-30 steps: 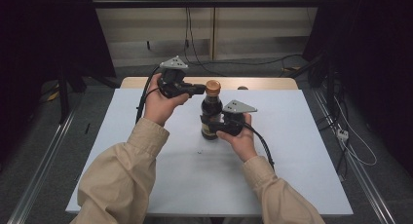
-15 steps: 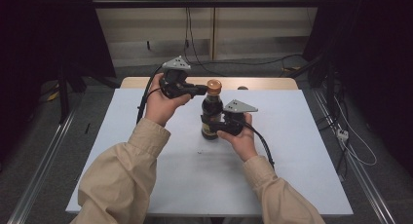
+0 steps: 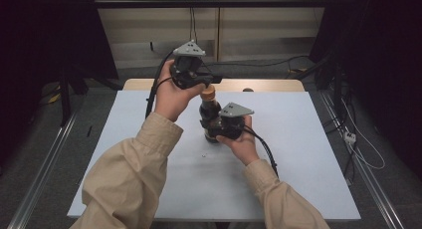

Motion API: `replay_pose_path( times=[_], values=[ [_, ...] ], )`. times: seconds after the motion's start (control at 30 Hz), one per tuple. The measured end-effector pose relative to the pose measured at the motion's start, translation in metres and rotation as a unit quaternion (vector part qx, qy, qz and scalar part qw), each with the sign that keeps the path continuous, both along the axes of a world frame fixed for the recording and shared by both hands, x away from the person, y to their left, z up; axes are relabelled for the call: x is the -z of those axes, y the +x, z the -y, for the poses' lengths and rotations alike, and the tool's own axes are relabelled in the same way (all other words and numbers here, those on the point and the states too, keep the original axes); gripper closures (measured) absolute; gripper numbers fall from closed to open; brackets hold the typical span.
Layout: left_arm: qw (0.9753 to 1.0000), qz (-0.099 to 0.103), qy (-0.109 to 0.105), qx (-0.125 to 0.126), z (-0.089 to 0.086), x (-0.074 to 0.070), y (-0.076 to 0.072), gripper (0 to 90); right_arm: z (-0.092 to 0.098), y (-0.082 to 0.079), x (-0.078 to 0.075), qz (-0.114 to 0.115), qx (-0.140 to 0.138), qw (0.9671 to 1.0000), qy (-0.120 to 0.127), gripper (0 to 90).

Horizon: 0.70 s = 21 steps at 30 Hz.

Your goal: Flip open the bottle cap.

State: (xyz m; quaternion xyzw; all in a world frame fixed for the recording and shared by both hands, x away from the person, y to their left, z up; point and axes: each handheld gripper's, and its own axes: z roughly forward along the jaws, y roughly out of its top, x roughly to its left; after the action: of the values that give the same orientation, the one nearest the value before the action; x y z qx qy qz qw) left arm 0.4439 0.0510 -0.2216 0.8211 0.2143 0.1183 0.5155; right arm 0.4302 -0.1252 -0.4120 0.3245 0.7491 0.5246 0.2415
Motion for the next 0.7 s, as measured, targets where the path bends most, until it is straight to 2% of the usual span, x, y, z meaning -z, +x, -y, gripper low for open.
replay_pose_path(
  times=[0.1,0.23,0.37,0.7],
  values=[
    [0.9999,-0.013,0.006,-0.001,-0.009,0.012,0.002,90.0,0.009,0.001,0.004,-0.01,0.005,0.9995,0.029,31.5],
    [0.9998,-0.022,0.0,-0.001,-0.019,0.024,0.003,90.0,0.007,0.002,0.004,-0.007,0.003,0.9996,0.026,31.3],
    [0.9994,-0.034,0.009,-0.005,-0.031,0.033,0.006,90.0,0.01,0.002,0.005,-0.01,0.002,0.9994,0.034,31.2],
    [0.9985,-0.048,0.024,0.004,-0.023,0.045,0.011,90.0,0.008,0.002,0.005,-0.007,0.002,0.9995,0.031,31.0]
  ],
)
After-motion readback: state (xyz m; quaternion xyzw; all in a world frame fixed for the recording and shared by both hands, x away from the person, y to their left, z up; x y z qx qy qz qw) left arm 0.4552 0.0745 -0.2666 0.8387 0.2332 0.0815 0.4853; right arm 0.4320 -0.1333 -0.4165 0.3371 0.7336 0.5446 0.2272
